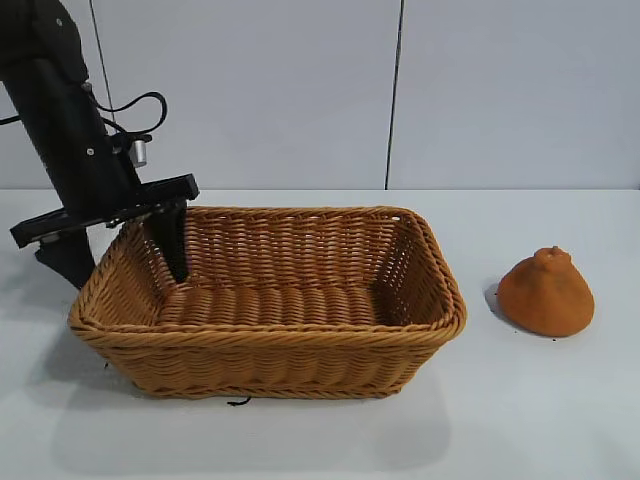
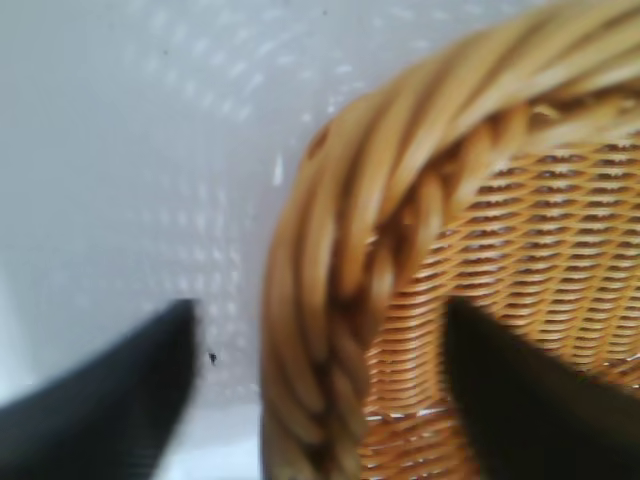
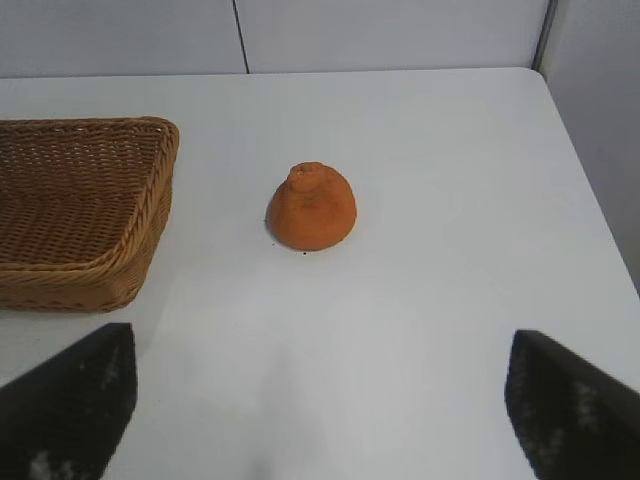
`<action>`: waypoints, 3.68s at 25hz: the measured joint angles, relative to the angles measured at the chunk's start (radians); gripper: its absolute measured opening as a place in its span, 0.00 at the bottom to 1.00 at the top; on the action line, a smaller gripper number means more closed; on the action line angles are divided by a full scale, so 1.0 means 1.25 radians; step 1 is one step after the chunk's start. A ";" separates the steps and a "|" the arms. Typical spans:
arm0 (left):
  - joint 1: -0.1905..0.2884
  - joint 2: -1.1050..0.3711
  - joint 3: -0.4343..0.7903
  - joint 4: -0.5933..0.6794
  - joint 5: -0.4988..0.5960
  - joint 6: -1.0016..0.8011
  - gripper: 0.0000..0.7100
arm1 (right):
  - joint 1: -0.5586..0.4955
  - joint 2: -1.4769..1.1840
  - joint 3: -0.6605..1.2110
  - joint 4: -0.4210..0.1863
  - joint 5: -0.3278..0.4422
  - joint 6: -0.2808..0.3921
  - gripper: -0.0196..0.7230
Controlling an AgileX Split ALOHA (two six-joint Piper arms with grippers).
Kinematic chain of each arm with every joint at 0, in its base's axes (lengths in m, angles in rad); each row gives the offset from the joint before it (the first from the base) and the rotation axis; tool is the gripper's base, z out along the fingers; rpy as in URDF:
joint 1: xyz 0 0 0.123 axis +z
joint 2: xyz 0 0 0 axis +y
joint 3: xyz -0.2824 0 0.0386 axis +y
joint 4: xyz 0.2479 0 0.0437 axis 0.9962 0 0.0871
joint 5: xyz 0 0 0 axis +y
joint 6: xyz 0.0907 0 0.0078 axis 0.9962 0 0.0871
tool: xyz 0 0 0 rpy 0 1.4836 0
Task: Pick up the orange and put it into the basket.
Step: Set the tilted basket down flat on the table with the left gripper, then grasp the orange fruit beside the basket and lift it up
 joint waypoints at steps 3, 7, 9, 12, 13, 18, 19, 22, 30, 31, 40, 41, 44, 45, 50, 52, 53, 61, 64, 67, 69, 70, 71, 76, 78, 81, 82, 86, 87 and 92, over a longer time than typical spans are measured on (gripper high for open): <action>0.000 -0.056 -0.001 0.048 0.013 0.000 0.97 | 0.000 0.000 0.000 0.000 0.000 0.000 0.96; 0.001 -0.114 -0.002 0.120 0.023 -0.002 0.98 | 0.000 0.000 0.000 0.000 0.000 0.000 0.96; 0.007 -0.126 -0.003 0.147 0.026 -0.003 0.98 | 0.000 0.000 0.000 0.000 0.000 0.000 0.96; 0.032 -0.129 -0.003 0.184 0.030 -0.003 0.98 | 0.000 0.000 0.000 0.000 0.000 0.000 0.96; 0.043 -0.129 -0.003 0.198 0.032 -0.003 0.98 | 0.000 0.000 0.000 0.000 0.000 0.000 0.96; 0.131 -0.129 -0.003 0.244 0.041 0.000 0.98 | 0.000 0.000 0.000 0.000 -0.001 0.000 0.96; 0.146 -0.129 -0.003 0.248 0.046 0.004 0.98 | 0.000 0.000 0.000 0.000 -0.001 0.000 0.96; 0.187 -0.129 -0.003 0.259 0.070 0.020 0.98 | 0.000 0.000 0.000 0.000 -0.001 0.000 0.96; 0.195 -0.156 0.000 0.256 0.083 0.033 0.98 | 0.000 0.000 0.000 0.000 -0.001 0.000 0.96; 0.195 -0.169 0.006 0.256 0.083 0.033 0.98 | 0.000 0.000 0.000 0.000 -0.001 0.000 0.96; 0.195 -0.410 0.216 0.257 0.083 0.032 0.98 | 0.000 0.000 0.000 0.000 -0.001 0.000 0.96; 0.195 -0.457 0.261 0.257 0.083 0.031 0.98 | 0.000 0.000 0.000 0.000 -0.001 0.000 0.96; 0.195 -0.581 0.379 0.257 0.084 0.029 0.98 | 0.000 0.000 0.000 0.000 -0.001 0.000 0.96; 0.195 -0.626 0.412 0.257 0.084 0.027 0.98 | 0.000 0.000 0.000 0.000 -0.001 0.000 0.96; 0.195 -0.846 0.583 0.257 0.075 0.024 0.98 | 0.000 0.000 0.000 0.000 0.001 0.000 0.96; 0.195 -0.943 0.645 0.257 0.045 0.023 0.98 | 0.000 0.000 0.000 0.000 0.000 0.000 0.96; 0.195 -0.982 0.669 0.257 0.033 0.023 0.98 | 0.000 0.000 0.000 0.000 0.000 0.000 0.96; 0.195 -1.317 0.858 0.254 -0.016 0.023 0.98 | 0.000 0.000 0.000 0.000 0.000 0.000 0.96; 0.195 -1.419 0.875 0.235 -0.022 0.023 0.98 | 0.000 0.000 0.000 0.003 0.000 0.000 0.96; 0.195 -1.508 0.876 0.226 -0.030 0.023 0.98 | 0.000 0.000 0.000 0.005 0.000 0.000 0.96; 0.195 -1.567 0.876 0.226 -0.031 0.023 0.98 | 0.000 0.000 0.000 0.005 -0.001 0.000 0.96; 0.195 -1.595 0.876 0.226 -0.031 0.023 0.98 | 0.000 0.000 0.000 0.005 -0.003 0.000 0.96; 0.195 -1.617 0.876 0.226 -0.031 0.023 0.98 | 0.000 0.000 -0.001 0.005 -0.005 0.000 0.96; 0.195 -1.686 0.876 0.218 -0.031 0.023 0.98 | 0.000 0.075 -0.043 0.005 -0.005 0.000 0.96; 0.195 -1.687 0.876 0.217 -0.032 0.023 0.98 | 0.000 0.154 -0.073 0.005 -0.005 0.000 0.96; 0.195 -1.687 0.876 0.216 -0.032 0.023 0.98 | 0.000 0.286 -0.128 0.006 -0.005 0.000 0.96; 0.195 -1.687 0.876 0.216 -0.032 0.023 0.98 | 0.000 0.335 -0.150 0.006 -0.006 0.000 0.96; 0.195 -1.687 0.876 0.216 -0.032 0.023 0.98 | 0.000 0.519 -0.240 0.006 -0.007 0.000 0.96; 0.195 -1.687 0.876 0.216 -0.032 0.023 0.98 | 0.000 0.558 -0.265 0.006 -0.009 0.000 0.96; 0.195 -1.687 0.876 0.216 -0.032 0.023 0.98 | 0.000 0.770 -0.382 0.011 -0.012 0.000 0.96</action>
